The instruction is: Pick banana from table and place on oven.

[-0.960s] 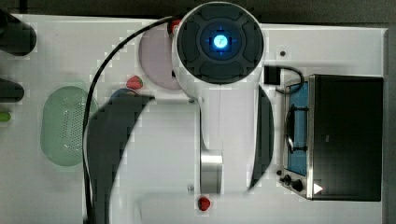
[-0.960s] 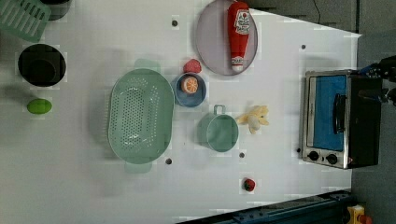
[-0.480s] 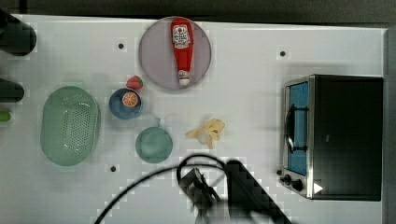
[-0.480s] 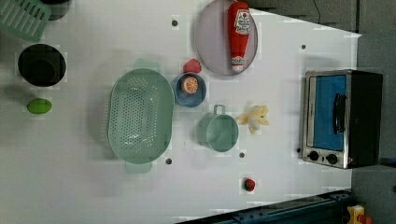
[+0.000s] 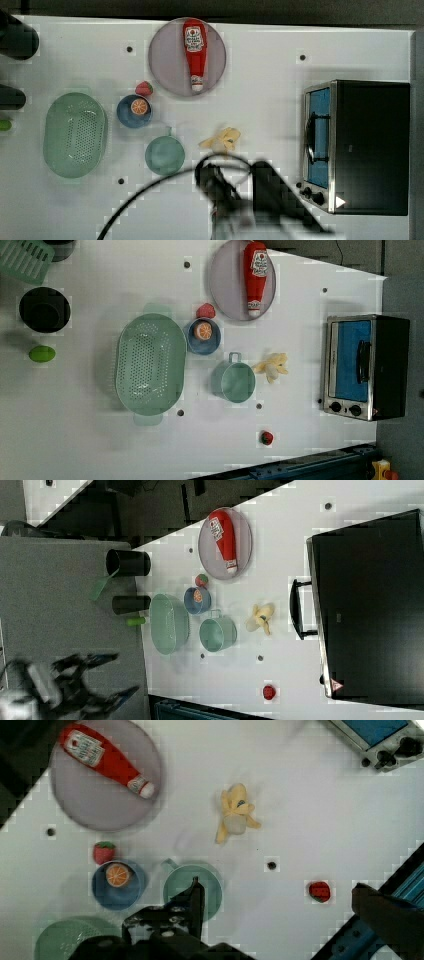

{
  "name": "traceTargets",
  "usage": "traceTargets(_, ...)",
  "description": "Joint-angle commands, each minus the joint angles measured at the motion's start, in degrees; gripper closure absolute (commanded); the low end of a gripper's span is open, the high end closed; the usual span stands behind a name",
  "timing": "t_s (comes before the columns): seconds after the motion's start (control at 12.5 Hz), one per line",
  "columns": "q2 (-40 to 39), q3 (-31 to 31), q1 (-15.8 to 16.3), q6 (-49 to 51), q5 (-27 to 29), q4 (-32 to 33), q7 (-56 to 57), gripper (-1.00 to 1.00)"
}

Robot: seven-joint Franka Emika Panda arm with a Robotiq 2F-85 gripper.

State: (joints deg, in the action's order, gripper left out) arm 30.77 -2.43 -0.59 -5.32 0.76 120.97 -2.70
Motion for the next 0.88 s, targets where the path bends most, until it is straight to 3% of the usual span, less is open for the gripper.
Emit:
traceTargets(0.08,-10.8,0.6,0.0,-7.3,-0.5,6.3,-2.1,-1.00)
traceTargets(0.88,-32.0,-0.9,-0.2,-43.4,-0.5,18.9,-2.1,-1.00)
